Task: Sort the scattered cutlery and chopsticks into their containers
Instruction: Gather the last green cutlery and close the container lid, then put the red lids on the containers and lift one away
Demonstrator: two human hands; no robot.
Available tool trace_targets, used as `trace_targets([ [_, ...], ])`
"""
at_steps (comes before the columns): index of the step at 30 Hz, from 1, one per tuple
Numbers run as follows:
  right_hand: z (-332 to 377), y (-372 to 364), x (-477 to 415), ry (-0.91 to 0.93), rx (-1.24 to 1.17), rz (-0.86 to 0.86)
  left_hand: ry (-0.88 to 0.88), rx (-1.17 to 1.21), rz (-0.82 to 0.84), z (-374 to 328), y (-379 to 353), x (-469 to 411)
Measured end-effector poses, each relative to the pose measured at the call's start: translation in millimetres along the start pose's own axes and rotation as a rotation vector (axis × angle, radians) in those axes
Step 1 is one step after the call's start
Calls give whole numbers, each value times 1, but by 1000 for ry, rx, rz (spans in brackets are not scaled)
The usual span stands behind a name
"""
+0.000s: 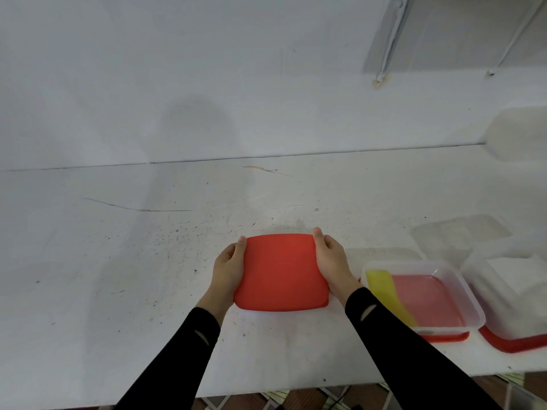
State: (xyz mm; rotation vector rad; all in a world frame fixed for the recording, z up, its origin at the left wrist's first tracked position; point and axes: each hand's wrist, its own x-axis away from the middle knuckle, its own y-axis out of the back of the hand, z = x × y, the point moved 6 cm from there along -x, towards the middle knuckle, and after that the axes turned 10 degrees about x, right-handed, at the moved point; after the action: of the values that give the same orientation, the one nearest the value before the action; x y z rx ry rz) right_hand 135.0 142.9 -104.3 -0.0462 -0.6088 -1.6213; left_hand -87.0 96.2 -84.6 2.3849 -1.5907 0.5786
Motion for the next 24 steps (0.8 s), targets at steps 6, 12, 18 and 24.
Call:
trace_targets([
  [6,3,0,-2,36,49,6,-52,-34,-5,-1,-1,-1],
  [12,10,3,-2,44,129,56,-64,-84,10,-2,-2,-1],
  [18,40,44,14,300,337,-5,-558,-534,-97,-33,-11,0],
  [24,0,173,44,469,586,-430,-803,-586,367,-46,-131,49],
])
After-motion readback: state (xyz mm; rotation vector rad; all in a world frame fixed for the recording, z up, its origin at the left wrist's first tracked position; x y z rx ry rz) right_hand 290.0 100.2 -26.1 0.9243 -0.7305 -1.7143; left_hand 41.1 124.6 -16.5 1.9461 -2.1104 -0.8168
